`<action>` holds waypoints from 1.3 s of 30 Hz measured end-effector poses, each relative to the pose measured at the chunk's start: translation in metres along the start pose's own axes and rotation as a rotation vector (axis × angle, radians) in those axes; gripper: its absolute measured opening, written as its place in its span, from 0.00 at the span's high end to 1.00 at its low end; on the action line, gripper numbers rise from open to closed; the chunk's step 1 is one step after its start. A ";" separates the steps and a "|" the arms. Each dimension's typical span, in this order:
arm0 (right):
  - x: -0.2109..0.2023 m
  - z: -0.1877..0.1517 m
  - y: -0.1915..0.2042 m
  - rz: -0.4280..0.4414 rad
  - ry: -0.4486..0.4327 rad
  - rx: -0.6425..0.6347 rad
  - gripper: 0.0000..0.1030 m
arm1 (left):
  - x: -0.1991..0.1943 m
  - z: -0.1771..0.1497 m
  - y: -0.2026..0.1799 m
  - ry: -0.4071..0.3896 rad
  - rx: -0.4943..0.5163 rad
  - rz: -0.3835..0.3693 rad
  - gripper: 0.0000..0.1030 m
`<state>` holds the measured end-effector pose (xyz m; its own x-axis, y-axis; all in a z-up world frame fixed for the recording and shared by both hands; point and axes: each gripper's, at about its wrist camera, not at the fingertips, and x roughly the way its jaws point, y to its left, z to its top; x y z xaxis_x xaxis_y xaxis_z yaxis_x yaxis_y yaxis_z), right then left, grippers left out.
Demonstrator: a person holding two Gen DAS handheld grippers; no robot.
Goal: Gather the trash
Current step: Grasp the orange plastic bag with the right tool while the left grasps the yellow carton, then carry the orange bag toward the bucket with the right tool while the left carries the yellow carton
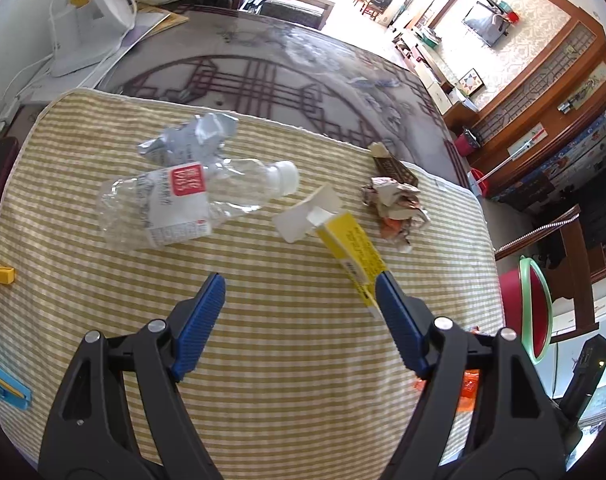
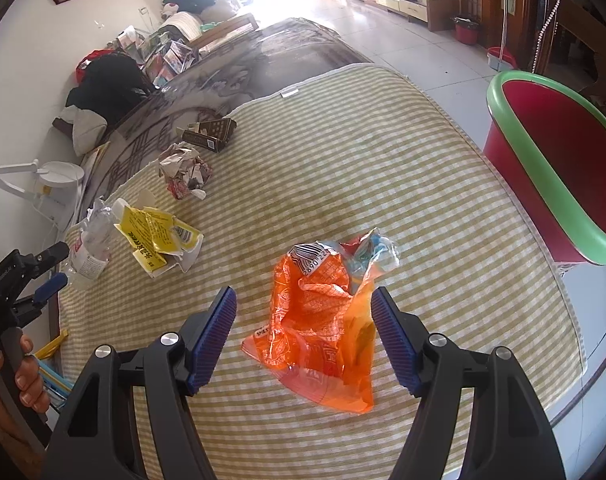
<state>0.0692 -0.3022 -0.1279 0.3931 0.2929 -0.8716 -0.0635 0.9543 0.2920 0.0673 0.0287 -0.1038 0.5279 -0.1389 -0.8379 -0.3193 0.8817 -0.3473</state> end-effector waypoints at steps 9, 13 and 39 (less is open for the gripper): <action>0.014 -0.002 -0.003 -0.048 0.010 0.040 0.33 | 0.004 0.003 0.010 0.024 -0.005 -0.002 0.28; 0.030 -0.002 -0.006 -0.049 0.042 0.053 0.33 | 0.013 0.002 0.000 0.056 0.010 -0.034 0.28; -0.014 -0.007 0.023 0.005 -0.059 -0.062 0.55 | 0.105 -0.003 -0.058 0.235 -0.029 -0.074 0.70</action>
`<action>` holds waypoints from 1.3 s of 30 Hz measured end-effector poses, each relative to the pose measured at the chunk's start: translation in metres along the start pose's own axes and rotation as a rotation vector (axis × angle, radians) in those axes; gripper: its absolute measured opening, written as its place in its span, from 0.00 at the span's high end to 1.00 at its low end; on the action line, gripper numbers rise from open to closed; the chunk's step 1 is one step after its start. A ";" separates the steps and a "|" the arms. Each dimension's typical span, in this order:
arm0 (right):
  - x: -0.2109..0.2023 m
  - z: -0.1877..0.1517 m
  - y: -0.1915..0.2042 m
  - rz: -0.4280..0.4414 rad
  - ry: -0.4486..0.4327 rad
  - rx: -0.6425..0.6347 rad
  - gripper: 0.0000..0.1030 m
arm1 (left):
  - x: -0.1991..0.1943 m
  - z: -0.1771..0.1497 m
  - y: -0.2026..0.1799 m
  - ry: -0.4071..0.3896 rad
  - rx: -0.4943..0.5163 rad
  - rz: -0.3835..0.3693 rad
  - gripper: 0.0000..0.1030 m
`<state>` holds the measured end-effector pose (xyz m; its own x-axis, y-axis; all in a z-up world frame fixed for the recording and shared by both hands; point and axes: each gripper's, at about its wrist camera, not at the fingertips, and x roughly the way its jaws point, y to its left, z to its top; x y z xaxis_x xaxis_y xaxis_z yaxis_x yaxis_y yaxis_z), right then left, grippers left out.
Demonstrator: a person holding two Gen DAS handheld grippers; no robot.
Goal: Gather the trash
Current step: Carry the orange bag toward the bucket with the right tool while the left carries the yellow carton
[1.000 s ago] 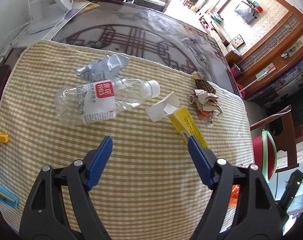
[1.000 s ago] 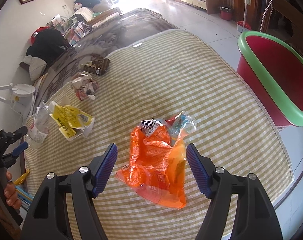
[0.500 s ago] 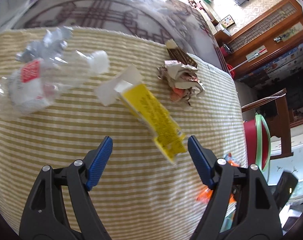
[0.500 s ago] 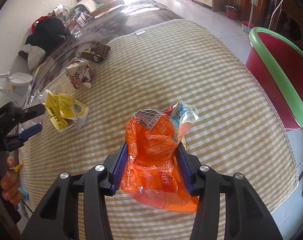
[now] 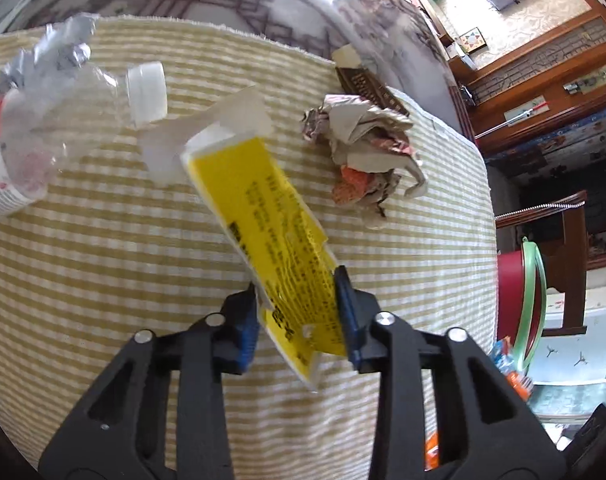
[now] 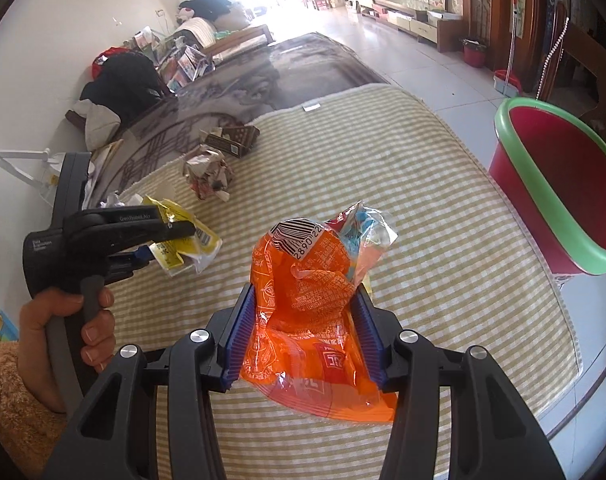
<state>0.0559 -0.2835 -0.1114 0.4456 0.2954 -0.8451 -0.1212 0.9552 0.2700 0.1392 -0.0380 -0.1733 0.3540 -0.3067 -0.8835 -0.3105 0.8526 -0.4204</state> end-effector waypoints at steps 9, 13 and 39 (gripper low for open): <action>-0.023 0.020 0.022 0.035 -0.079 -0.056 0.55 | -0.068 -0.023 -0.004 -0.107 0.118 0.012 0.71; -0.026 0.025 0.033 0.055 -0.095 -0.084 0.55 | -0.088 -0.030 -0.013 -0.161 0.169 0.026 0.71; -0.051 0.033 0.019 0.077 -0.181 -0.102 0.54 | -0.116 -0.048 -0.049 -0.318 0.309 0.126 0.70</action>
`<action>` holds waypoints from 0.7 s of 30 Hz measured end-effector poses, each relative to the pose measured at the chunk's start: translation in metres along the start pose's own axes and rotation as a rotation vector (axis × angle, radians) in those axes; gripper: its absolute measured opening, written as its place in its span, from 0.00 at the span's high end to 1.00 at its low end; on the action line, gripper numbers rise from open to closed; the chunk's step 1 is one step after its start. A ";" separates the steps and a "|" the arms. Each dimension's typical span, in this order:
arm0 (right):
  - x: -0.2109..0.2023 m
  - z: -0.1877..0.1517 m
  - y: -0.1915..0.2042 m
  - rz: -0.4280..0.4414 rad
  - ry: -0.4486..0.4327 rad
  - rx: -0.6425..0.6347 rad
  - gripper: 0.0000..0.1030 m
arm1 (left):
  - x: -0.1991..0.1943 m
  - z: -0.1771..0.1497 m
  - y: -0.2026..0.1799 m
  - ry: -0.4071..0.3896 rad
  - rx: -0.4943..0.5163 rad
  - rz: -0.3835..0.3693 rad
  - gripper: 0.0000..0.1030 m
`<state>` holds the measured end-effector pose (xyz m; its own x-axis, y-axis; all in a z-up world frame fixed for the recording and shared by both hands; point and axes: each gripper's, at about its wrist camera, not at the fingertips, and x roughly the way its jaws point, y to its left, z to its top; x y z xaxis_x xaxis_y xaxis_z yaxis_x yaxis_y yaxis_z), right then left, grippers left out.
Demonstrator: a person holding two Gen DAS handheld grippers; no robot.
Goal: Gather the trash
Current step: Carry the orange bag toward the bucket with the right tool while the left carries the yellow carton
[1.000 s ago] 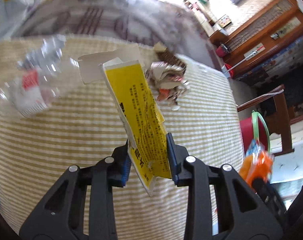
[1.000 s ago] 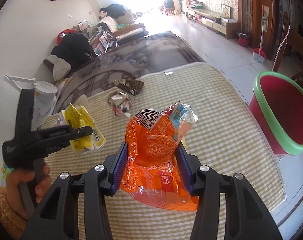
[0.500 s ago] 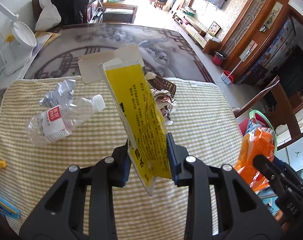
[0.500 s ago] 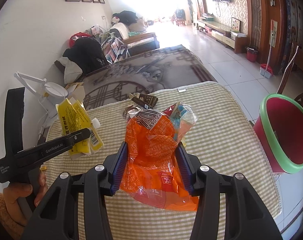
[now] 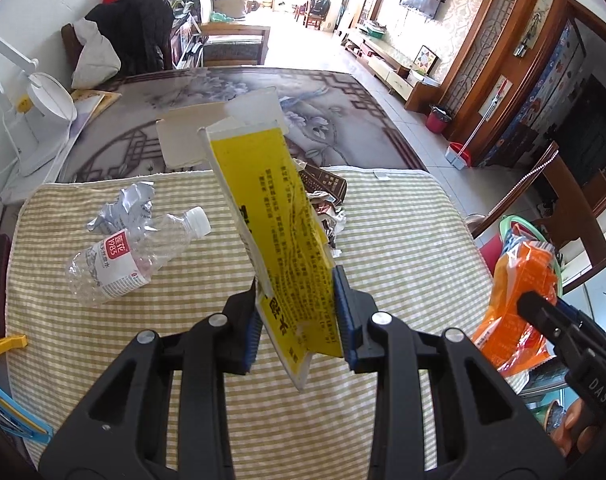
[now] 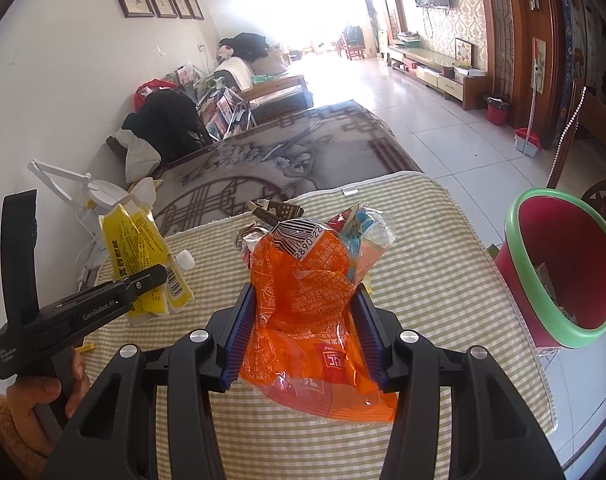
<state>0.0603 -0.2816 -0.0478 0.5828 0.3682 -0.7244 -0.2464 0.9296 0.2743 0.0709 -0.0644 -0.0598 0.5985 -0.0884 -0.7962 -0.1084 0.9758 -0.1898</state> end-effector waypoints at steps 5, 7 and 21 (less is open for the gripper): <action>-0.003 0.000 -0.007 0.016 0.000 -0.001 0.54 | 0.000 -0.002 -0.004 -0.002 -0.006 0.019 0.70; -0.004 0.000 -0.013 0.024 0.000 0.000 0.54 | 0.001 -0.003 -0.010 -0.001 -0.006 0.028 0.70; -0.023 0.010 -0.073 0.051 0.000 -0.011 0.54 | 0.009 -0.006 -0.076 -0.010 -0.016 0.049 0.70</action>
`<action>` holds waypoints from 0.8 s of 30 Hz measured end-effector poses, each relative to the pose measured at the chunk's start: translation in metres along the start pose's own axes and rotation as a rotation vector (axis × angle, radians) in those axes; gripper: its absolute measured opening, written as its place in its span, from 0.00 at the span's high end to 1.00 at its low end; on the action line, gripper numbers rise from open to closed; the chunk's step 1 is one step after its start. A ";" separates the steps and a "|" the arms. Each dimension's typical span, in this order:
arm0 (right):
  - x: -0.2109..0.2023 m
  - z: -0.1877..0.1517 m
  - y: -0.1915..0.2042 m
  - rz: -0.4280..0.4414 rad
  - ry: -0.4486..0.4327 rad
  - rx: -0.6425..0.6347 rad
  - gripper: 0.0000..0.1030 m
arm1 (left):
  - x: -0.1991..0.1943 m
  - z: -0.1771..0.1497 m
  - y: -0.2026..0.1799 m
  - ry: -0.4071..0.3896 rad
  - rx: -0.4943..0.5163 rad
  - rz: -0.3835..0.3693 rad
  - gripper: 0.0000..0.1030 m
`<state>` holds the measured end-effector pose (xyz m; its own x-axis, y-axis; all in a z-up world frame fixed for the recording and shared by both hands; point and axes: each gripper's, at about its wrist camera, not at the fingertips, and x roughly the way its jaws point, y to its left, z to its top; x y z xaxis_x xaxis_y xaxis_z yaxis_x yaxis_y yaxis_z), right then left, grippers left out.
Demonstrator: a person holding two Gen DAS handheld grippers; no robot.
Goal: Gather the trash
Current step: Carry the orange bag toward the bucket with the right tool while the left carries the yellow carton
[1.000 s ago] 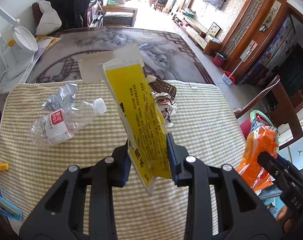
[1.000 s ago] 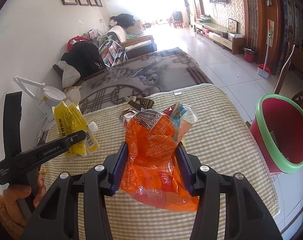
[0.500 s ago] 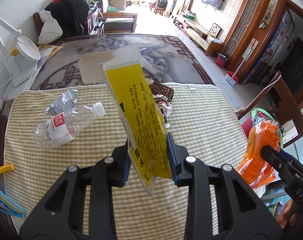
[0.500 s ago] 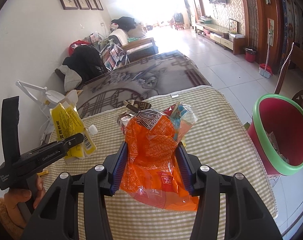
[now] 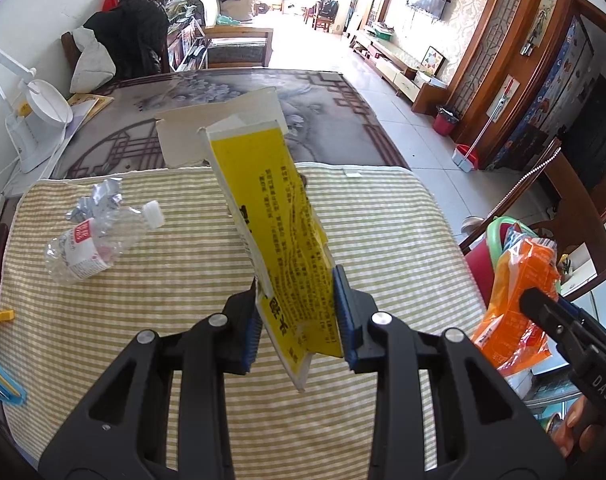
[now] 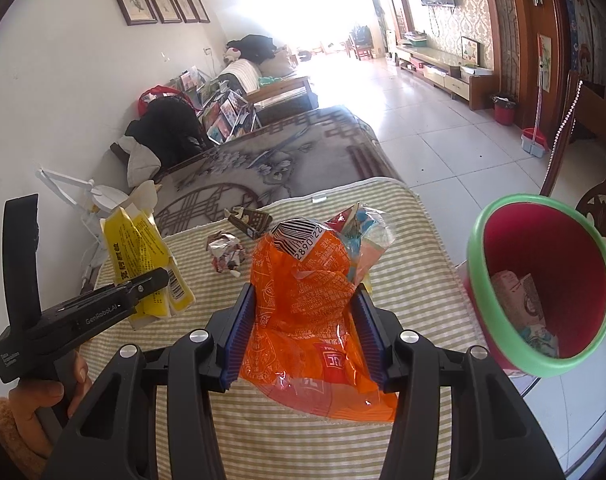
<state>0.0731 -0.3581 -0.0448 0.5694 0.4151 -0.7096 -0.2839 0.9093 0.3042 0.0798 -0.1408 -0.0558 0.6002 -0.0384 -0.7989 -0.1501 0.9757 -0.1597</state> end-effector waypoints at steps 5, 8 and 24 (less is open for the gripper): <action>-0.009 0.004 -0.027 0.003 -0.002 0.008 0.54 | 0.003 0.000 -0.026 -0.005 0.010 0.005 0.70; -0.014 0.005 -0.044 0.005 -0.006 0.018 0.54 | 0.004 -0.001 -0.043 -0.007 0.022 0.010 0.70; -0.039 0.006 -0.115 -0.022 -0.034 0.096 0.54 | 0.014 -0.002 -0.121 0.000 0.111 -0.001 0.70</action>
<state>0.0883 -0.4789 -0.0482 0.6010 0.3943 -0.6952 -0.1970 0.9161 0.3493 0.1052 -0.2600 -0.0490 0.6005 -0.0394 -0.7986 -0.0615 0.9936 -0.0952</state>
